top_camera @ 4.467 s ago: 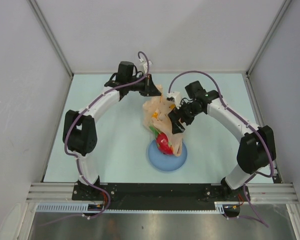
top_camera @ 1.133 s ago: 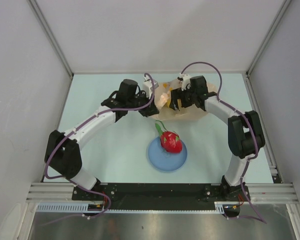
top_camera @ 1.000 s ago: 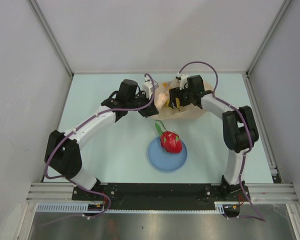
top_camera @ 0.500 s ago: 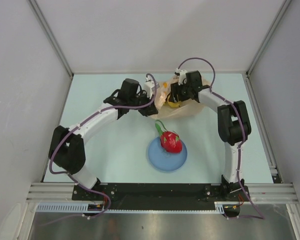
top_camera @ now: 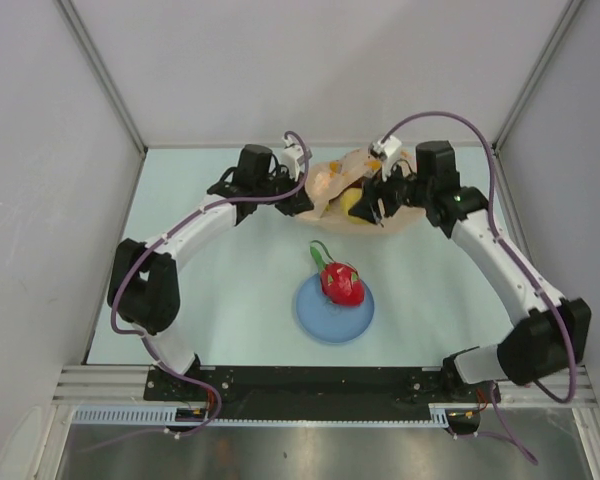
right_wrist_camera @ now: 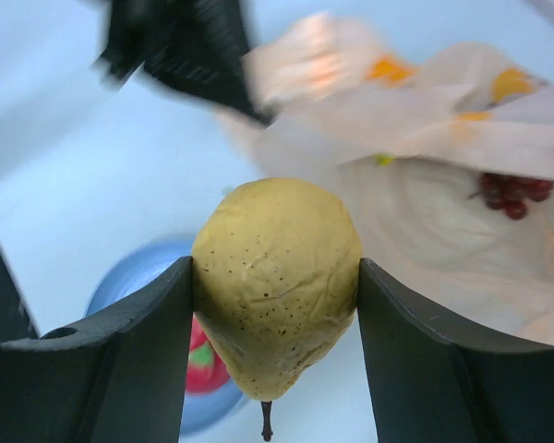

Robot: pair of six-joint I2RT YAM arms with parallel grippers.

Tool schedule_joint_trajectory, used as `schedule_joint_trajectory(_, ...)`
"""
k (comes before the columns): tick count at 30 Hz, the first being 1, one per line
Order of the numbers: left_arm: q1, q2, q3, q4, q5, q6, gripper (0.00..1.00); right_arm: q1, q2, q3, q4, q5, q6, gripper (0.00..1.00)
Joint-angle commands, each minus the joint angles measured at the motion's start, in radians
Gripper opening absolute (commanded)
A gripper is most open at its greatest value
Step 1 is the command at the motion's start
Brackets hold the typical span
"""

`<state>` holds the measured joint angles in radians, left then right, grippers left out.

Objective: Take the fake fruits out of the plastic bag
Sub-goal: Take out the fake fruit from the plastic bag, then place the fake fruit on the plate.

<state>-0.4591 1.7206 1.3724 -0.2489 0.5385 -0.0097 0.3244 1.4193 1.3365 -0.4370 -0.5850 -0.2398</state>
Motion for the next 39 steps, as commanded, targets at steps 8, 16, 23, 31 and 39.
schedule_joint_trajectory(8,-0.016,-0.044,0.031,0.066,0.005,-0.027,0.0,0.191,-0.375,-0.359,-0.29,0.026,-0.547,0.4)
schedule_joint_trajectory(16,-0.044,-0.098,-0.033,0.045,-0.006,0.008,0.0,0.326,-0.482,-0.611,-0.117,0.045,-0.751,0.44)
schedule_joint_trajectory(23,-0.047,-0.101,-0.03,0.022,-0.023,0.05,0.0,0.303,-0.427,-0.623,-0.141,-0.013,-0.851,0.48)
schedule_joint_trajectory(31,-0.047,-0.084,-0.012,0.016,-0.031,0.07,0.0,0.317,-0.404,-0.623,-0.197,-0.087,-0.926,0.5)
schedule_joint_trajectory(39,-0.046,-0.072,0.011,0.011,-0.014,0.057,0.0,0.369,-0.369,-0.634,-0.253,-0.115,-1.02,0.52)
